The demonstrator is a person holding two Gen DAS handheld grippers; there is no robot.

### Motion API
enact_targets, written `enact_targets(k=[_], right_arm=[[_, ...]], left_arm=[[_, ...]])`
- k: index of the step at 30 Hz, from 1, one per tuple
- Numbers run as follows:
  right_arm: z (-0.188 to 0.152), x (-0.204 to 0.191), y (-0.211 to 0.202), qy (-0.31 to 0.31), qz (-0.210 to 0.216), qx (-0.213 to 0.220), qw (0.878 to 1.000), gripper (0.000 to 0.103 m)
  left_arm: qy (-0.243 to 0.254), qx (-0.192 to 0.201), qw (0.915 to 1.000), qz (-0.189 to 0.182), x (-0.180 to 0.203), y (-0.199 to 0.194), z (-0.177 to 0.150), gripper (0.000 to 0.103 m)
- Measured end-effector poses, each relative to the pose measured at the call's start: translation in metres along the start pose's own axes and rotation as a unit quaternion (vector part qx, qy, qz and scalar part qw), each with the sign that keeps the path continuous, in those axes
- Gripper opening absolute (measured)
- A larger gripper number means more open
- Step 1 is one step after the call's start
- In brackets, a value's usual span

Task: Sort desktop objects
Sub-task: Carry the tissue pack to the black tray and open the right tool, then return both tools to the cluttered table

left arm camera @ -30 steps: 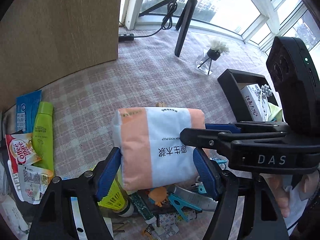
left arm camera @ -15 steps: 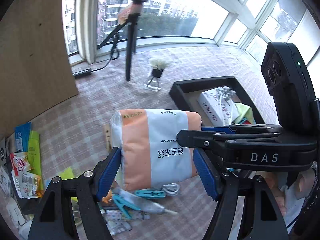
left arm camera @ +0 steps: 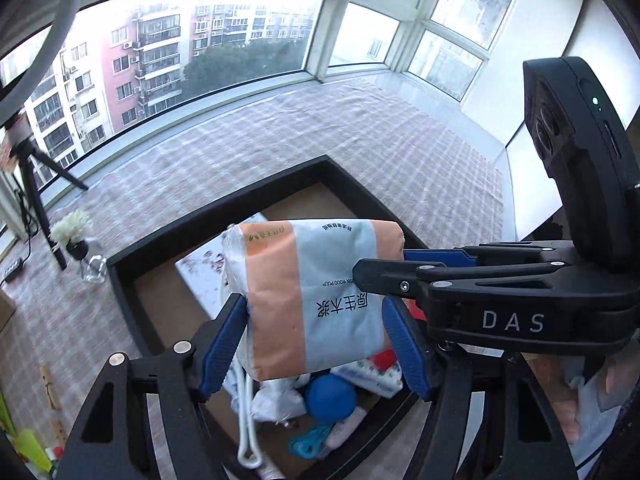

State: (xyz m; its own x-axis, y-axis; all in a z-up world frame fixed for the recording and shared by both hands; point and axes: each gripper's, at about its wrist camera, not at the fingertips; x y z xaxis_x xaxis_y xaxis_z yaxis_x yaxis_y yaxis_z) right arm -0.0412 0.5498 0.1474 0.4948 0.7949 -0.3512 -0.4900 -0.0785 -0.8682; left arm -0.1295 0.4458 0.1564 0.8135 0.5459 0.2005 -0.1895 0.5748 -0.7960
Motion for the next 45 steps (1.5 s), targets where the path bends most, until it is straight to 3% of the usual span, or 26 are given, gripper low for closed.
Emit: enact_targets(k=[4,7,10,12,14,21,29,37,45], right_arm=[[0.019,0.047,-0.013,0.015,-0.021,0.015,1.0,0.04],[0.033,0.065,-0.02,0.007,-0.035,0.031,0.999,0.041],[0.037,0.065,-0.034,-0.022,-0.071,0.067,0.995,0.05],[0.034,0.058,-0.042,-0.04,-0.071,0.085,0.993,0.059],[0.027,0.049,-0.047,-0.055,-0.064,0.094,0.992,0.06],[-0.002,0.002,-0.048,-0.088,-0.018,0.101,0.991,0.06],[-0.034,-0.076,-0.036,-0.138,0.008,0.103,0.985,0.06],[-0.097,-0.173,-0.003,-0.22,0.014,0.097,0.97,0.06],[-0.152,-0.242,0.018,-0.264,0.024,0.088,0.96,0.06]], left_arm=[[0.02,0.003,0.9998,0.004,0.035,0.026,0.028,0.066],[0.025,0.007,0.999,0.037,0.045,0.036,0.038,0.069],[0.003,0.019,0.9984,0.052,0.038,0.026,0.035,0.071],[-0.008,0.024,0.9978,0.061,0.033,0.017,0.032,0.071],[-0.014,0.028,0.9966,0.076,0.027,0.004,0.027,0.071],[-0.017,0.039,0.9901,0.134,0.0,-0.045,-0.01,0.071],[-0.078,0.037,0.9794,0.182,-0.062,-0.106,-0.079,0.071],[-0.12,0.037,0.9645,0.232,-0.12,-0.168,-0.151,0.071],[-0.15,0.045,0.9523,0.262,-0.153,-0.214,-0.204,0.071]])
Point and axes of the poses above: each gripper's, at about its wrist camera, not at the fingertips, and y roughly the way its jaws point, x to its right, z to its top, and after that the axes turned 3 degrees about y, right-handed
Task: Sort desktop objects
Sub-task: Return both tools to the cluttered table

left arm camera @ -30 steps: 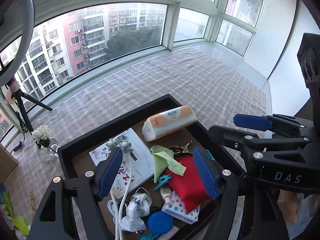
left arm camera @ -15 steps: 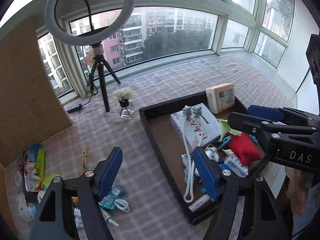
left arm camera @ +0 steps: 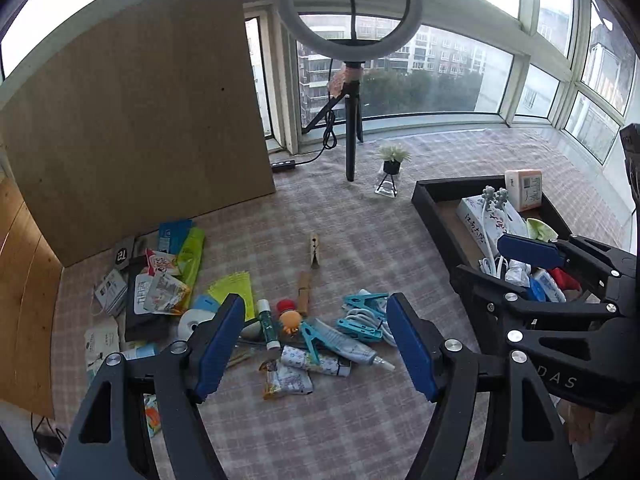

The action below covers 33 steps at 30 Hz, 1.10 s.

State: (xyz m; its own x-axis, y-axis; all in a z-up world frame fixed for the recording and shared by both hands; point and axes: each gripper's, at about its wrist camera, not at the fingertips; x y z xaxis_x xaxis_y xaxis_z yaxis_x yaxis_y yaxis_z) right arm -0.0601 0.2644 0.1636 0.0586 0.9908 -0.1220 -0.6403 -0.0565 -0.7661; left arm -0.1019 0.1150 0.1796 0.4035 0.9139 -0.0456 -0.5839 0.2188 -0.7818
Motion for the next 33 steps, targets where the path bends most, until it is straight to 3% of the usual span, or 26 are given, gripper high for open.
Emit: enact_targets(k=[8,17,23,26,29,33], right_arm=[[-0.01,-0.05,0.01,-0.021,0.013,-0.002,1.0,0.06],[-0.012,-0.061,0.016,-0.04,-0.002,0.016,0.999,0.06],[-0.014,-0.043,0.04,-0.042,0.016,-0.021,0.999,0.06],[-0.014,-0.04,0.055,-0.056,0.037,-0.053,0.996,0.06],[-0.018,-0.041,0.067,-0.072,0.041,-0.078,0.993,0.06],[-0.022,-0.042,0.075,-0.091,0.035,-0.081,0.992,0.06]], left_arm=[[-0.014,0.007,0.9996,0.024,-0.042,-0.019,-0.021,0.071],[-0.04,0.0,0.998,0.05,-0.096,-0.017,-0.039,0.071],[-0.063,-0.037,0.9947,0.071,-0.163,-0.001,-0.066,0.069],[-0.051,-0.061,0.9944,0.07,-0.188,0.009,-0.079,0.061],[-0.035,-0.08,0.9938,0.069,-0.207,0.017,-0.092,0.06],[-0.021,-0.095,0.9927,0.072,-0.222,0.027,-0.104,0.06]])
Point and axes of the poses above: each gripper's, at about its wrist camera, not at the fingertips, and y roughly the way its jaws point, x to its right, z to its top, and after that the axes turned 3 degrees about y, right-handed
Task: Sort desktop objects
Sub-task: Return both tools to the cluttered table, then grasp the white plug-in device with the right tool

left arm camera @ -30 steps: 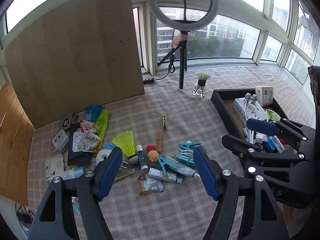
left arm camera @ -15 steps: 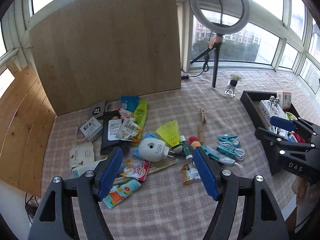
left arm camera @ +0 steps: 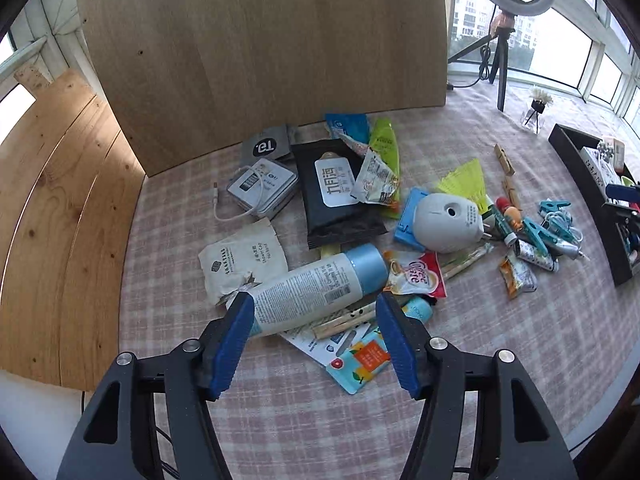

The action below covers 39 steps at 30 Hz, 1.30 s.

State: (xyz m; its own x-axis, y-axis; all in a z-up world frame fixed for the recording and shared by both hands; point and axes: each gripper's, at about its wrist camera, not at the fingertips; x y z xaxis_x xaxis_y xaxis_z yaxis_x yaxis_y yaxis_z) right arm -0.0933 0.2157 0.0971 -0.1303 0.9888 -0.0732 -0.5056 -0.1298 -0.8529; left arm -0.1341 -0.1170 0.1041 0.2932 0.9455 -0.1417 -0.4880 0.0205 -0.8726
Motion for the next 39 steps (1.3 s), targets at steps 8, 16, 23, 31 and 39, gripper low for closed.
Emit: enact_targets(k=[8,16,23,31,39], right_arm=[[0.001,0.018,0.011,0.004,0.001,-0.017,1.0,0.06],[-0.001,0.029,0.015,0.0,0.008,-0.046,0.999,0.06],[0.001,-0.002,0.029,-0.019,0.04,-0.068,0.997,0.06],[0.017,-0.035,0.047,-0.053,0.043,-0.078,0.995,0.059],[0.043,-0.051,0.062,-0.058,0.043,-0.076,0.994,0.059]], left_arm=[[0.061,-0.024,0.9978,-0.013,0.002,0.029,0.004,0.061],[0.134,-0.056,0.9893,-0.011,0.005,0.052,0.01,0.061],[0.149,-0.063,0.9866,-0.025,0.0,0.061,0.016,0.061],[0.15,-0.046,0.9857,-0.061,0.02,0.05,0.026,0.061],[0.168,-0.012,0.9785,-0.119,0.094,0.041,0.063,0.077]])
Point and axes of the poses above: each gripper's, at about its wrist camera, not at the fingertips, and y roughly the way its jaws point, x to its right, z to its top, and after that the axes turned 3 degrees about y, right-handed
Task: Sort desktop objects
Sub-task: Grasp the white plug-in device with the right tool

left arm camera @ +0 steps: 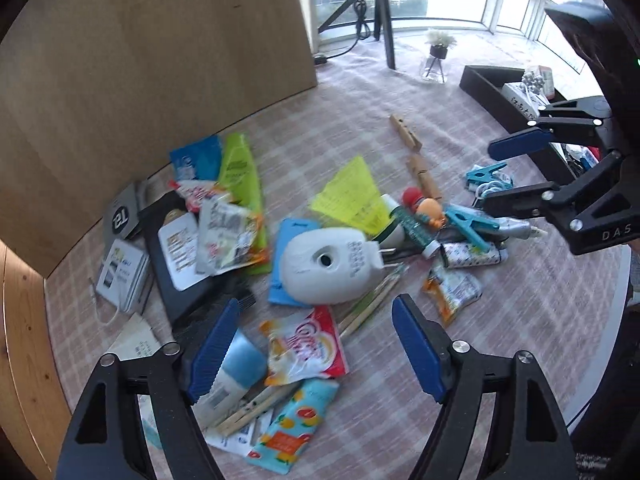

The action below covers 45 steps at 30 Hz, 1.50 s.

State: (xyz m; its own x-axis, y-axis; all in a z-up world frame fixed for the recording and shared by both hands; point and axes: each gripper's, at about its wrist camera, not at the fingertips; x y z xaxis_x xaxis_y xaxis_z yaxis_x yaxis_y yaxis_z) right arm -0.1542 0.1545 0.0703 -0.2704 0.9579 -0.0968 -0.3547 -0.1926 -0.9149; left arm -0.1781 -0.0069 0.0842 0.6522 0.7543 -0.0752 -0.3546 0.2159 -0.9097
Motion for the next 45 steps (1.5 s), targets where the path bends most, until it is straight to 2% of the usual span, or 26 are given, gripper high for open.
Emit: enact_targets(k=[4,10,14,19,22,25,27,30,35,38,41,45], right_arm=[[0.012,0.006,0.014,0.022,0.021,-0.015,0.999,0.059],[0.021,0.017,0.05,0.082,0.076,-0.059,0.992,0.059],[0.028,0.009,0.065,0.095,0.109,-0.079,0.986,0.049],[0.037,0.001,0.075,0.104,0.104,-0.092,0.985,0.045],[0.037,0.005,0.077,0.12,0.117,-0.098,0.981,0.045],[0.038,0.009,0.073,0.126,0.112,-0.089,0.982,0.045],[0.041,0.01,0.073,0.129,0.114,-0.084,0.981,0.045],[0.044,0.004,0.071,0.132,0.12,-0.079,0.981,0.045],[0.051,-0.014,0.06,0.129,0.169,-0.061,0.975,0.045],[0.062,-0.031,0.07,0.117,0.182,-0.071,0.974,0.045],[0.069,-0.043,0.08,0.102,0.173,-0.085,0.976,0.045],[0.064,-0.049,0.092,0.112,0.199,-0.104,0.968,0.045]], left_arm=[[0.016,-0.011,0.9998,0.005,0.016,0.017,0.011,0.077],[0.011,-0.026,0.9996,0.009,0.015,0.043,0.015,0.077],[-0.001,-0.028,0.9995,0.013,0.009,0.052,0.015,0.077],[-0.006,-0.025,0.9997,0.005,0.007,0.058,0.015,0.079],[0.002,-0.027,0.9996,0.01,0.01,0.06,0.014,0.078],[0.002,-0.023,0.9997,0.003,0.009,0.06,0.012,0.077],[-0.009,-0.023,0.9997,-0.004,0.005,0.062,0.012,0.074],[-0.032,-0.016,0.9992,-0.021,-0.001,0.058,0.005,0.074],[-0.057,-0.009,0.9976,-0.039,-0.01,0.054,-0.013,0.074],[-0.064,-0.001,0.9973,-0.036,-0.007,0.054,-0.012,0.074],[-0.085,0.01,0.9951,-0.051,-0.009,0.055,-0.012,0.073],[-0.108,0.025,0.9916,-0.066,-0.012,0.05,-0.015,0.073]])
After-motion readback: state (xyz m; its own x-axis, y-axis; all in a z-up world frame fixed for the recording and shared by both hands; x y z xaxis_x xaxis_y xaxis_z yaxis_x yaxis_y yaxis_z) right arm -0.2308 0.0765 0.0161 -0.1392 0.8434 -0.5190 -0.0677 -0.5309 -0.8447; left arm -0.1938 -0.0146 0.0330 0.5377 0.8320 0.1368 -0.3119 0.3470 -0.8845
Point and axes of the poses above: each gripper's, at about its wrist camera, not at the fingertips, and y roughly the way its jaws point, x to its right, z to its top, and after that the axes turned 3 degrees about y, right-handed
